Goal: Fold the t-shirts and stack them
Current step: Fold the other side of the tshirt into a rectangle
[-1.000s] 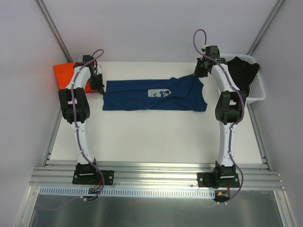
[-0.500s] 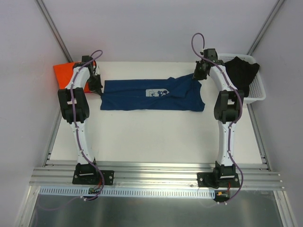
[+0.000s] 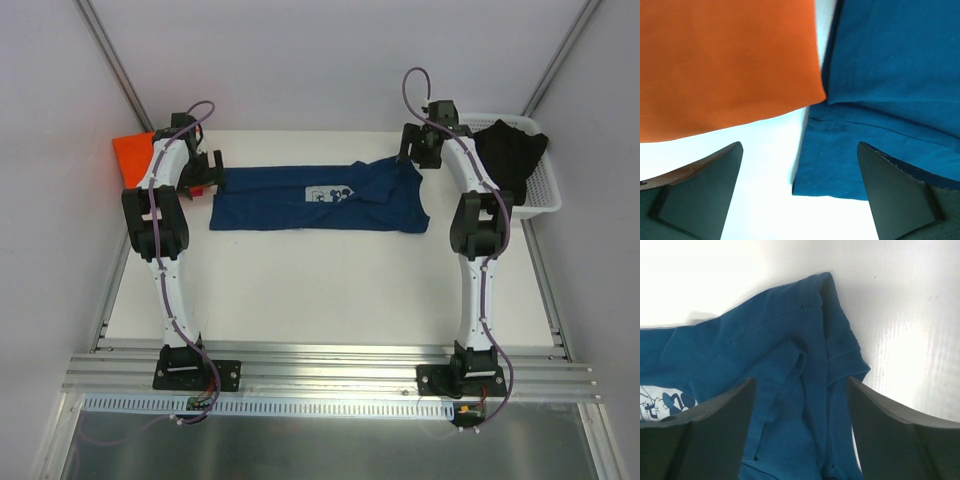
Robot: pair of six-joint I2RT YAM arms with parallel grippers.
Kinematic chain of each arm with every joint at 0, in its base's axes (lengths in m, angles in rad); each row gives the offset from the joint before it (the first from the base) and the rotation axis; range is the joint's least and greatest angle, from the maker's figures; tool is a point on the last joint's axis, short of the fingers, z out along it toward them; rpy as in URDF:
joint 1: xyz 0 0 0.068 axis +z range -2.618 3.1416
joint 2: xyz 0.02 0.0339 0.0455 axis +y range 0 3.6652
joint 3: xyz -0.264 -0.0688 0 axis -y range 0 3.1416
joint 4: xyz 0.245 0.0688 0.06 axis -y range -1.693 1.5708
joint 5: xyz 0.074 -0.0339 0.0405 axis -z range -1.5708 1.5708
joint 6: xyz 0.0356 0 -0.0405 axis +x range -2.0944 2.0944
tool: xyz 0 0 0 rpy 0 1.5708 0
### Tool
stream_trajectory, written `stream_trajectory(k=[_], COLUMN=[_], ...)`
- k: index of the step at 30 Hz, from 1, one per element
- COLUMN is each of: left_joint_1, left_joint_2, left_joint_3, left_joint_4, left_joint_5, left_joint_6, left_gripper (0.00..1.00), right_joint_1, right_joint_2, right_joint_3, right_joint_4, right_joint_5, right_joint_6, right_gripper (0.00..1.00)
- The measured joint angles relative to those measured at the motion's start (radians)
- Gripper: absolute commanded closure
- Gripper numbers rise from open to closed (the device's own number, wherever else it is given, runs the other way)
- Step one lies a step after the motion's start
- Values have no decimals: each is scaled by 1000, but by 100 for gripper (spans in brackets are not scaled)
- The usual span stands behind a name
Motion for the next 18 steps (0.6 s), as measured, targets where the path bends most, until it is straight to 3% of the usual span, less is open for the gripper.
stream_trajectory(k=[8, 13, 18], left_joint_1=[-42, -91, -110], left_joint_2=[-100, -212, -172], left_joint_3=[-57, -90, -90], left_joint_4=[-3, -2, 3], left_joint_5=[1, 116, 230], left_joint_6=[-23, -32, -36], left_gripper=[1, 5, 12], right_joint_1=[16, 74, 168], right_joint_2=[-121, -275, -313], right_joint_3=[-135, -279, -338], right_joint_4=[-12, -5, 13], right_joint_5=[-43, -135, -239], right_joint_6=[4, 71, 142], right_gripper=[26, 29, 28])
